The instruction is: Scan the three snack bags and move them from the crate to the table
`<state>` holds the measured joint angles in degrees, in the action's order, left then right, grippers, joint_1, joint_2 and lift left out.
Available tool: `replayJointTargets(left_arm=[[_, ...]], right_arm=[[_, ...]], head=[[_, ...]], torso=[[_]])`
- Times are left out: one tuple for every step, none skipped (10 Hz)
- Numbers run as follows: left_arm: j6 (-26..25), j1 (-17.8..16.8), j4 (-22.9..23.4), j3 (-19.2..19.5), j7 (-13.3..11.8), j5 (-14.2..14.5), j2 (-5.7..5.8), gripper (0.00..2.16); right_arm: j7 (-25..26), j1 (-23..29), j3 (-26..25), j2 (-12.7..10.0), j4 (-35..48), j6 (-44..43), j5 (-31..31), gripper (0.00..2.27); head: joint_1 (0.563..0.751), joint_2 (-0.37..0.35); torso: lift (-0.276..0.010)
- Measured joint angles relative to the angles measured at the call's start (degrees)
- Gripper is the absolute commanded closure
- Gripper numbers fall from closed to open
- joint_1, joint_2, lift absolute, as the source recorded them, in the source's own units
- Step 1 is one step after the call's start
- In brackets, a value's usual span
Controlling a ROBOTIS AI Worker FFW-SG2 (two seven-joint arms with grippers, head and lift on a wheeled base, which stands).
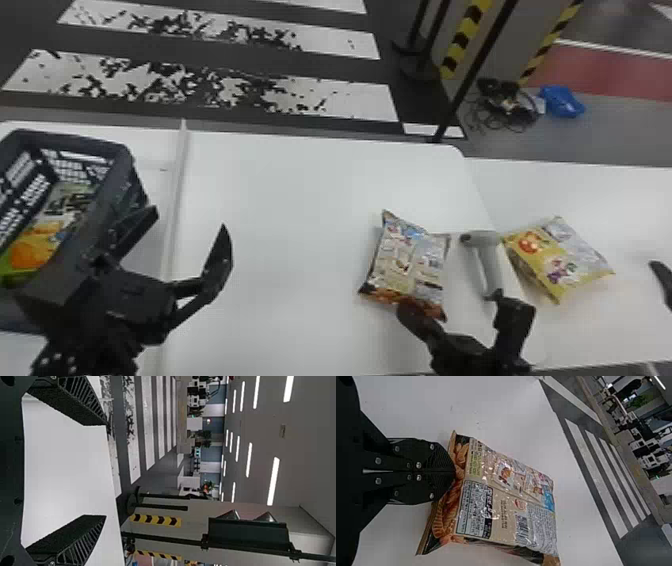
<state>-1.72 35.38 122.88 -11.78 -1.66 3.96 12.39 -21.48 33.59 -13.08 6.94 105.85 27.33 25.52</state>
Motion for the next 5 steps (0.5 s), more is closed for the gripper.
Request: replayJointTargets(left_arm=[[0.00, -0.13, -0.13, 0.00, 0.00, 0.06, 0.00, 0.03], [0.00, -0.23, -0.18, 0.00, 0.00, 0.10, 0.00, 0.03], [0.00, -0.33, -0.21, 0.00, -0.01, 0.17, 0.02, 0.03], [0.00, -0.46, -0.27, 0.00, -0.04, 0.28, 0.07, 0.03], [0.00, -0.60, -0.40, -0.03, -0.09, 0.33, 0.06, 0.03]], right_arm=[[0.00, 0.13, -0.68, 0.01, 0.05, 0.04, 0.33, 2.24], [0.00, 0.16, -1.33, 0.01, 0.05, 0.12, 0.61, 2.24], [0.00, 0.21, -1.94, 0.01, 0.05, 0.19, 0.82, 2.24], [-0.01, 0.25, -2.62, 0.01, 0.04, 0.39, 1.04, 2.24], [-0.05, 0.25, -2.97, 0.01, 0.03, 0.59, 1.22, 2.24]], head=[[0.695, -0.233], [0.695, -0.241], [0.695, -0.251], [0.695, -0.261], [0.695, -0.264]], torso=[[-0.062], [-0.062], [-0.062], [-0.062], [-0.062]])
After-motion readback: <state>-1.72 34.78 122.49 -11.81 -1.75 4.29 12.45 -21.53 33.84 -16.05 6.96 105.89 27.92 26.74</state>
